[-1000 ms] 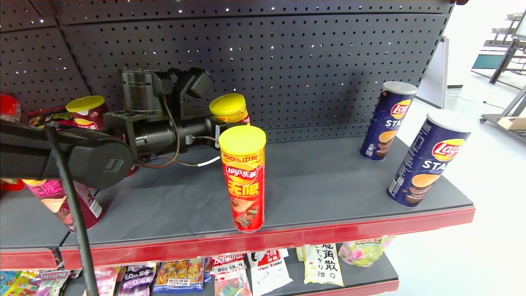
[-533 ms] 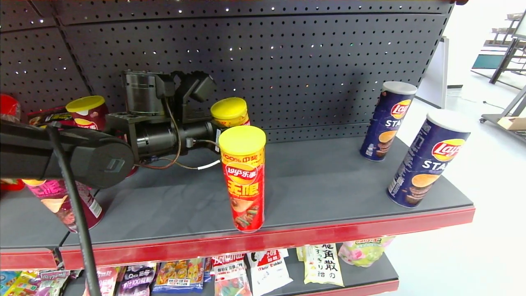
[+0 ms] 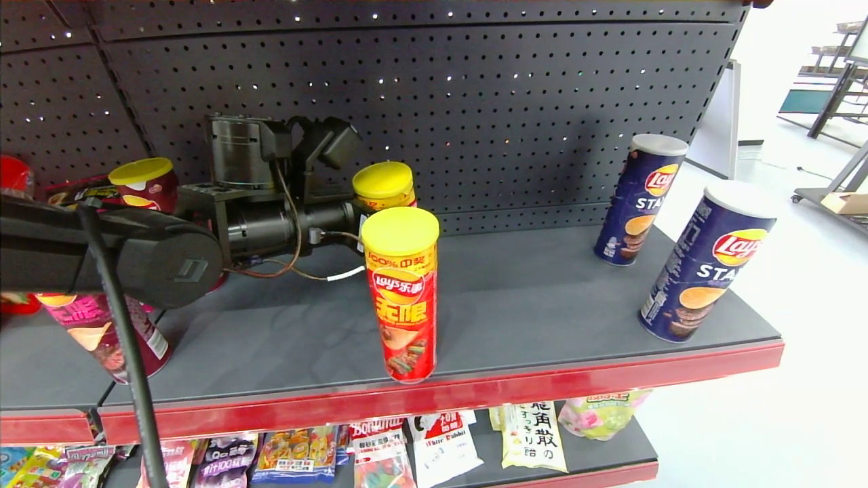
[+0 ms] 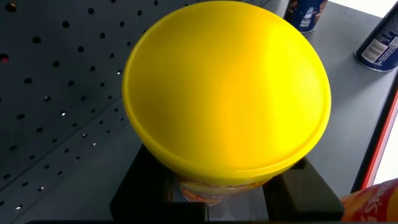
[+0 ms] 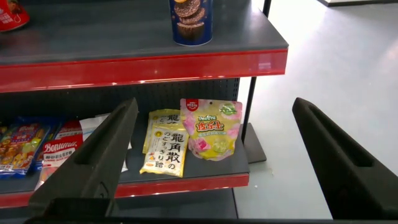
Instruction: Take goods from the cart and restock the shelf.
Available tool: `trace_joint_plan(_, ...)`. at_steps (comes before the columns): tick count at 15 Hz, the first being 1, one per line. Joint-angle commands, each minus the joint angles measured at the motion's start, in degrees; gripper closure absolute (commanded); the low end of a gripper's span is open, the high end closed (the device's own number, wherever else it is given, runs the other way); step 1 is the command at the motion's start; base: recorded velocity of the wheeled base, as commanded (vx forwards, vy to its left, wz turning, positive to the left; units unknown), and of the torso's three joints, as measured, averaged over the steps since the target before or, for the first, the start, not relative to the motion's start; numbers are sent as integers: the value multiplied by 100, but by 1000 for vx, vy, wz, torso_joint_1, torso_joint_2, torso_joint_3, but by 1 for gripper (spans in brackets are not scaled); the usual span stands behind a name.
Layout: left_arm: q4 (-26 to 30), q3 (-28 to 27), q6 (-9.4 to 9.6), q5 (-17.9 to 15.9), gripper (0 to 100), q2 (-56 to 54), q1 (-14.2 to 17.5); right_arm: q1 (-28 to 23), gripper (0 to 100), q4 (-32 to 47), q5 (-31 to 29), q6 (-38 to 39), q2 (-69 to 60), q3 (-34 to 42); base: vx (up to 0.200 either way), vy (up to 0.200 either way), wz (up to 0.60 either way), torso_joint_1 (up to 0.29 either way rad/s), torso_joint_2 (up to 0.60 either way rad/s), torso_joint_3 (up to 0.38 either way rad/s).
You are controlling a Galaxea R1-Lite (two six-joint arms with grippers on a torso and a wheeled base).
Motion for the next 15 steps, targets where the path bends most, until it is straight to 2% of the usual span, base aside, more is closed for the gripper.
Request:
trace_joint_plan(1, -15, -40, -5, -5, 100, -2, -43, -1, 0, -1, 8, -1, 9, 0, 0, 0, 0, 0, 0, 0)
trace_joint_plan(15, 3, -40, -23, 12, 100, 33, 63, -1, 0, -1, -1, -1, 9, 0, 0, 0, 0, 0, 0, 0)
